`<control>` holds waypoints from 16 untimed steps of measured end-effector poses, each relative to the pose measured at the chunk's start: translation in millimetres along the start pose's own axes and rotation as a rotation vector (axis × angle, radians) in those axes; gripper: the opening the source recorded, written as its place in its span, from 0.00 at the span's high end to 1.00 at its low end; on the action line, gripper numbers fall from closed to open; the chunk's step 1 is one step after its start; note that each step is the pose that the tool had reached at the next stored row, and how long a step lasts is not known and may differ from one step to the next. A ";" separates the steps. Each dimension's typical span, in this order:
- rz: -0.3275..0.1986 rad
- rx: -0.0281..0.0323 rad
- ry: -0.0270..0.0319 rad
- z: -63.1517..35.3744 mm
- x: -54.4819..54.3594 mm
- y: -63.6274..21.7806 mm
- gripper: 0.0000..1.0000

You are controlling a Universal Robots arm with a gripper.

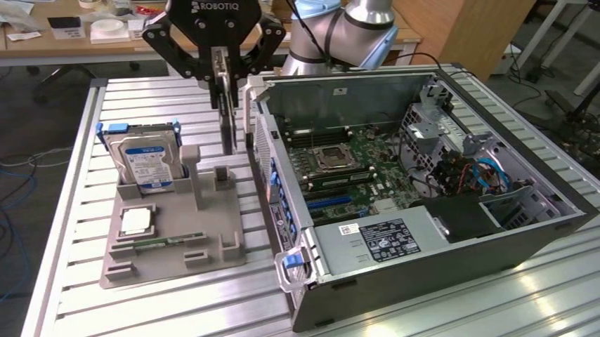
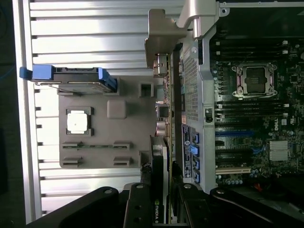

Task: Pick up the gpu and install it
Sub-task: 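Pick up the gpu and move the gpu toward the slot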

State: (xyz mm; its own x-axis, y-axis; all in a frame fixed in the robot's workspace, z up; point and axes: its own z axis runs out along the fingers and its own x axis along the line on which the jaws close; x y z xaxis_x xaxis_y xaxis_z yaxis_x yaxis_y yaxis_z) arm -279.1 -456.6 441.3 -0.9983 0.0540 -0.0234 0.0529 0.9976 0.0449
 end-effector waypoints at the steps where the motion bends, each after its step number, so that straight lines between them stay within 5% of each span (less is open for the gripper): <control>1: 0.000 -0.0001 0.0000 0.0 -1.7 0.1 0.74; 16: 0.000 -0.0022 0.0001 0.9 -36.0 1.9 0.74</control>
State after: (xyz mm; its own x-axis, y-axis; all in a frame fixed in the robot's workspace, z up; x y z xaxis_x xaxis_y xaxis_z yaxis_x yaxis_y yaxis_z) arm -243.1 -456.6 441.3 -0.9983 0.0541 -0.0232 0.0530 0.9975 0.0471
